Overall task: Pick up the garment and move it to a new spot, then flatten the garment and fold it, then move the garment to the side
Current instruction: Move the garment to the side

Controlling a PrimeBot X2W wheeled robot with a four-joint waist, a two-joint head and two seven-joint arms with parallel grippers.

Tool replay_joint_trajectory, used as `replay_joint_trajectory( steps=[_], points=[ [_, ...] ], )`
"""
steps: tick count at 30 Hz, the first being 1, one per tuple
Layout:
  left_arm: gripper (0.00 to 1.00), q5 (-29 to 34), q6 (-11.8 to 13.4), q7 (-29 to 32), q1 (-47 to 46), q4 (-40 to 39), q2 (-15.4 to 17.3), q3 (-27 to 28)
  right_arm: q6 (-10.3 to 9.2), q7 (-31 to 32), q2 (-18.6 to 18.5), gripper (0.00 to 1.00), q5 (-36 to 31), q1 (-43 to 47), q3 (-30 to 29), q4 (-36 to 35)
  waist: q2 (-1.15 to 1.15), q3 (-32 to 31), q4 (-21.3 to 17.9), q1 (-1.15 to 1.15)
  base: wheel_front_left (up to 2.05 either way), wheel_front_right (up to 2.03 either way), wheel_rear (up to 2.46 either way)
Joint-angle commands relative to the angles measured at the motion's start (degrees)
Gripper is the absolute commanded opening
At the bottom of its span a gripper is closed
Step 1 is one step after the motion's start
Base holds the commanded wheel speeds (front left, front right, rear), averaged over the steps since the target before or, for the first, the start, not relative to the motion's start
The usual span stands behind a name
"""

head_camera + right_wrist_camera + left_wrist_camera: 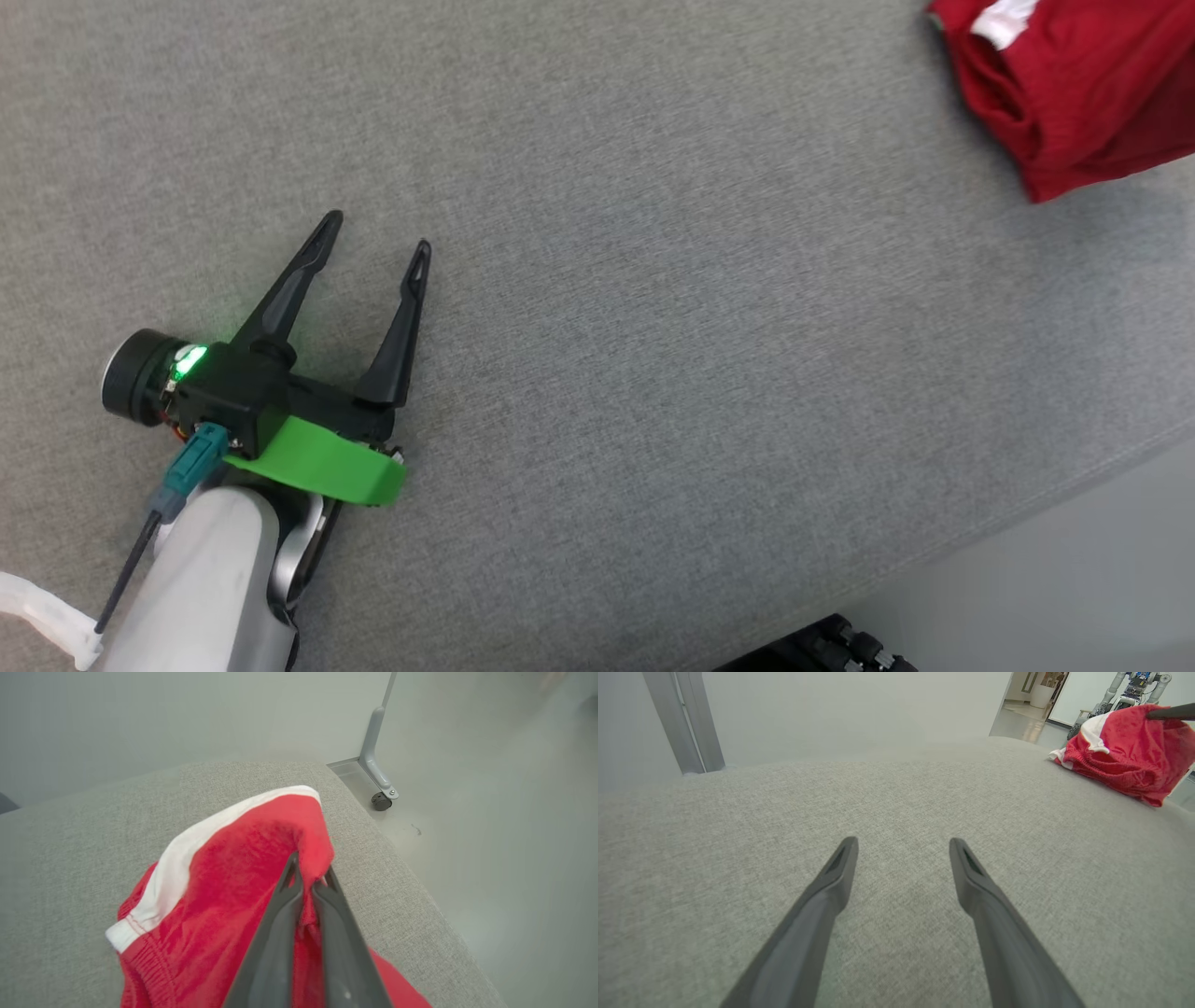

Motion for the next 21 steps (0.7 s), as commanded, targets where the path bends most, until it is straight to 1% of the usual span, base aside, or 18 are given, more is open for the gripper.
replay_joint_trajectory(
  steps=[1,2,3,4,5,6,8,12,14,17,21],
  points=[
    [1.00,-0.02,-0.07,0.33,-0.99,0.06,0.74,0.06,0.03,-0.78,-0.78,0.00,-0.20,-1.26,0.33,1.43,0.00,2.93,1.71,-0.01,0.00,0.00,0.00],
    [1.00,-0.07,0.00,0.46,-1.04,0.07,0.89,0.13,0.03,-1.27,-1.00,0.02,0.06,-1.87,0.37,2.65,0.00,3.14,1.84,-0.01,0.00,0.00,0.00],
    [1.00,-0.10,0.06,0.51,-1.07,0.11,0.98,0.15,0.03,-1.32,-0.98,0.01,0.36,-2.16,0.52,3.80,0.00,3.23,1.96,-0.01,0.00,0.00,0.00],
    [1.00,-0.16,0.10,0.52,-1.12,0.16,1.04,0.11,0.03,-1.39,-0.93,0.16,0.31,-2.45,0.86,5.12,0.00,3.27,2.14,-0.01,0.00,0.00,0.00],
    [1.00,-0.22,0.14,0.48,-1.12,0.34,1.01,0.06,0.03,-1.84,-0.96,0.39,0.10,-2.82,1.05,6.27,0.00,3.19,2.33,-0.01,0.00,0.00,0.00],
    [1.00,-0.37,0.26,0.30,-0.98,0.55,0.83,0.03,0.03,-2.49,-0.97,1.00,-0.39,-3.39,1.26,7.86,0.00,2.97,2.60,-0.01,0.00,0.00,0.00],
    [1.00,-0.57,0.48,-0.16,-0.71,0.94,0.49,-0.11,0.03,-4.24,-0.67,1.00,-1.45,-4.26,1.72,10.80,0.00,2.28,3.04,-0.01,0.00,0.00,0.00],
    [1.00,-1.11,0.72,-1.43,-0.06,1.90,-0.56,-0.30,0.03,-7.72,-0.45,1.00,-6.30,-6.39,3.60,17.06,0.00,-0.37,4.18,-0.01,0.00,0.00,0.00],
    [1.00,-1.60,1.01,-2.16,0.65,2.51,-0.94,-0.05,0.03,-8.66,0.27,1.00,-8.32,-7.41,4.18,18.24,0.00,-2.35,4.64,-0.01,0.00,0.00,0.00],
    [1.00,-2.49,1.45,-3.12,1.69,3.52,-1.75,0.45,0.03,-9.10,1.46,1.00,-10.62,-7.35,4.79,17.60,0.00,-6.22,5.63,-0.01,0.00,0.00,0.00],
    [1.00,-3.44,2.39,-4.19,4.06,4.56,-2.68,2.17,0.03,-9.09,1.81,1.00,-14.66,-6.36,2.65,11.22,0.00,-12.39,7.45,-0.01,0.00,0.00,0.00]
  ],
)
